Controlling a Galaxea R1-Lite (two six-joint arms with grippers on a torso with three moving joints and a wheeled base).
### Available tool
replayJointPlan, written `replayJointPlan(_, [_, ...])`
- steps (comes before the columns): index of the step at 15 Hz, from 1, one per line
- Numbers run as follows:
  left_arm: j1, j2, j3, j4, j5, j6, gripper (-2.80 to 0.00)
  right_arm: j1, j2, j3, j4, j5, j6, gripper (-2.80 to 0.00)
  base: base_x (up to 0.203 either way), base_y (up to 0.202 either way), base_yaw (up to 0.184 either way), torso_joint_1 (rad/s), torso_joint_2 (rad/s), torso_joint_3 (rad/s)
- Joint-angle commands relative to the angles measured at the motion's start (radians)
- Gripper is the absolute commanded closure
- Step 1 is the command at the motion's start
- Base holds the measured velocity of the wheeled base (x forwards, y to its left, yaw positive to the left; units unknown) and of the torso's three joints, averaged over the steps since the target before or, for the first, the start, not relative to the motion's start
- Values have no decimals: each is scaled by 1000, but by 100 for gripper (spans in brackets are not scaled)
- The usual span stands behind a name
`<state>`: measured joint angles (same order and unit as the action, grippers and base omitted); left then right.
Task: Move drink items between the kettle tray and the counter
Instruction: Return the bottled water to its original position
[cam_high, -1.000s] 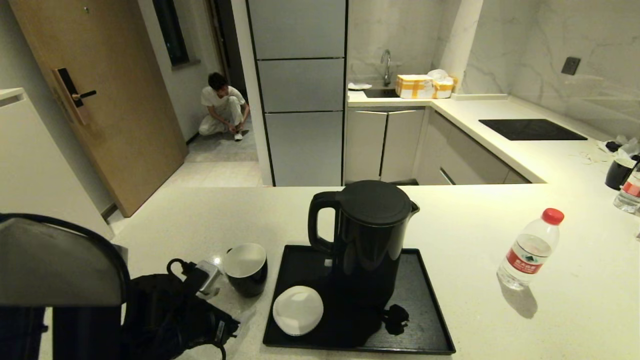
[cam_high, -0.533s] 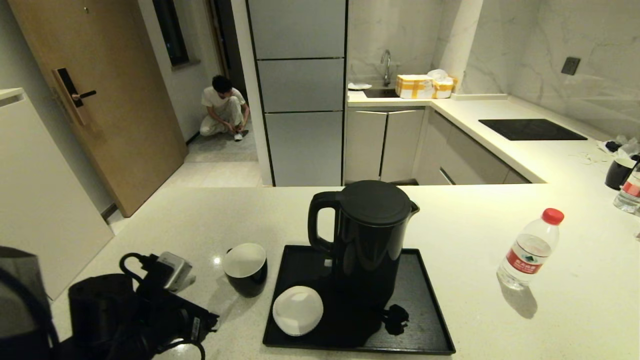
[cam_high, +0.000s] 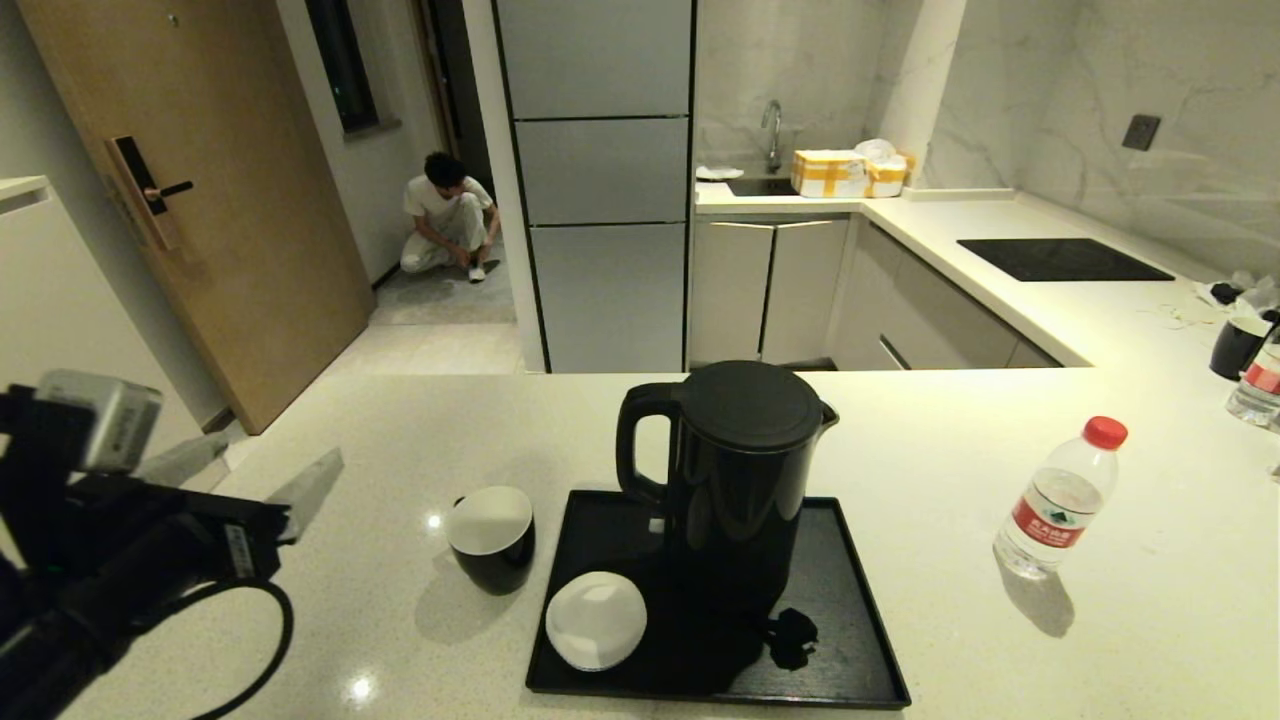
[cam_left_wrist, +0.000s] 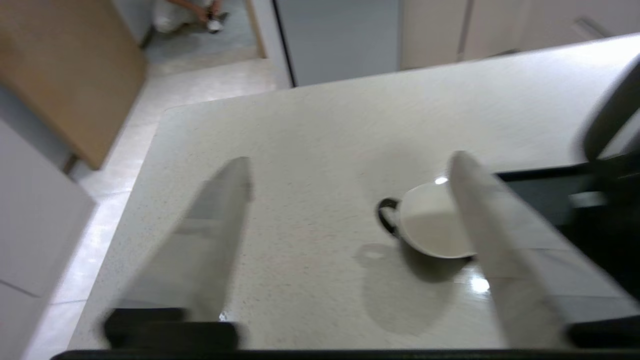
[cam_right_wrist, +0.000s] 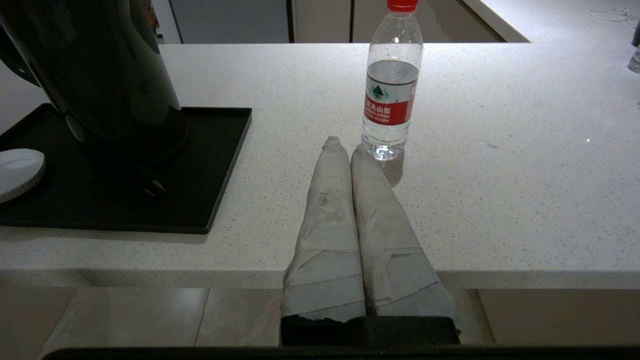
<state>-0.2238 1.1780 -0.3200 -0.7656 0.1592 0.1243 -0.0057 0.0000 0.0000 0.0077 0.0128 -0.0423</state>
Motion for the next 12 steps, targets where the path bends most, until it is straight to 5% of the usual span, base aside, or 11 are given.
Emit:
replayJointPlan(1, [0, -292, -222, 661, -23, -68, 0, 1, 0, 2, 0, 1, -1, 0, 0, 0, 0, 0, 0, 0])
replayJointPlan(4, [16, -428, -392, 923, -2, -132, 0, 0, 0, 2, 0, 0, -1, 0, 0, 0, 0, 0, 0, 0])
replayJointPlan(9, [78, -662, -907, 1717, 22, -263, 0, 0, 0, 2, 0, 0, -1, 0, 0, 0, 0, 0, 0, 0])
replayJointPlan(12, [166, -840, -967, 1943, 1, -282, 0, 1, 0, 2, 2, 1, -1, 0, 0, 0, 0, 0, 0, 0])
